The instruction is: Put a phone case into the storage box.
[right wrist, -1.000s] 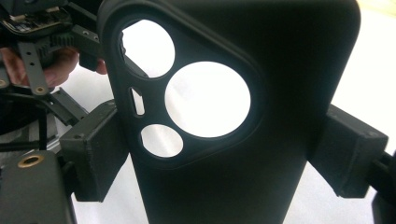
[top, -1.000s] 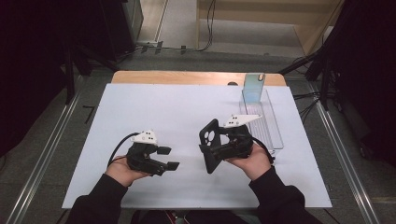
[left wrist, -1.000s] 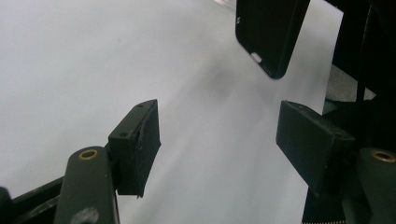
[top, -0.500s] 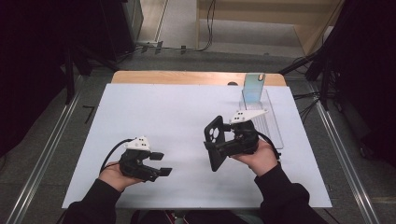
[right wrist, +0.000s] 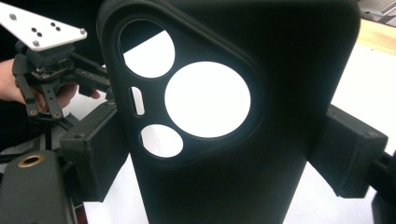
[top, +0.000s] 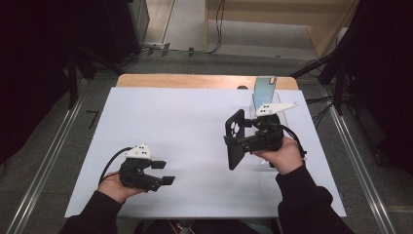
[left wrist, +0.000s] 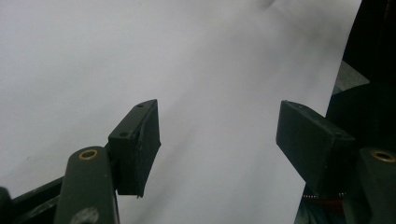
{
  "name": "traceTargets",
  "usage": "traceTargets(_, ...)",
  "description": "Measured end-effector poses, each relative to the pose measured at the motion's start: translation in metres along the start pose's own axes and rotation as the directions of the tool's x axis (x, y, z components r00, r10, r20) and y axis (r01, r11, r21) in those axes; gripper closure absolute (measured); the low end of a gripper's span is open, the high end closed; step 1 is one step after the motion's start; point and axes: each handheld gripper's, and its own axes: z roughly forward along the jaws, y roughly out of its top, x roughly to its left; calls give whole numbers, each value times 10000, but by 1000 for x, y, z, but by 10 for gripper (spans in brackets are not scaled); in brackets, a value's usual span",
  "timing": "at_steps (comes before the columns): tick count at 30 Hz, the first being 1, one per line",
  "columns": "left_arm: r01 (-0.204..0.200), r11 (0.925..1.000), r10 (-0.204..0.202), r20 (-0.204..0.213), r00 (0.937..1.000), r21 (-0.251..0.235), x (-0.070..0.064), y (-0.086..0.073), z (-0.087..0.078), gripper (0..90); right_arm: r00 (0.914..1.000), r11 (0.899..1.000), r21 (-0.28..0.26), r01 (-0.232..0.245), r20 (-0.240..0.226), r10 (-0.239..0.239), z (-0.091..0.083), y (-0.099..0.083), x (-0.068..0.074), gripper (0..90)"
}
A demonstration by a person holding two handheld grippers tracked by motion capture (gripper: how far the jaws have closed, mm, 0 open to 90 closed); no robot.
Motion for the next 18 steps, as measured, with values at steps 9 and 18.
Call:
traceTargets(9,164,9999,-164,-147,9998,-33,1,-4,-5,309,9995,9997,-211,-108,279,113,-16,8,-9,121)
traceTargets(18,292,9995,-295,-244,9993,-133,1,-5,-8,309,9947,9983,-431,-402,925,440,-27,9,-20,121)
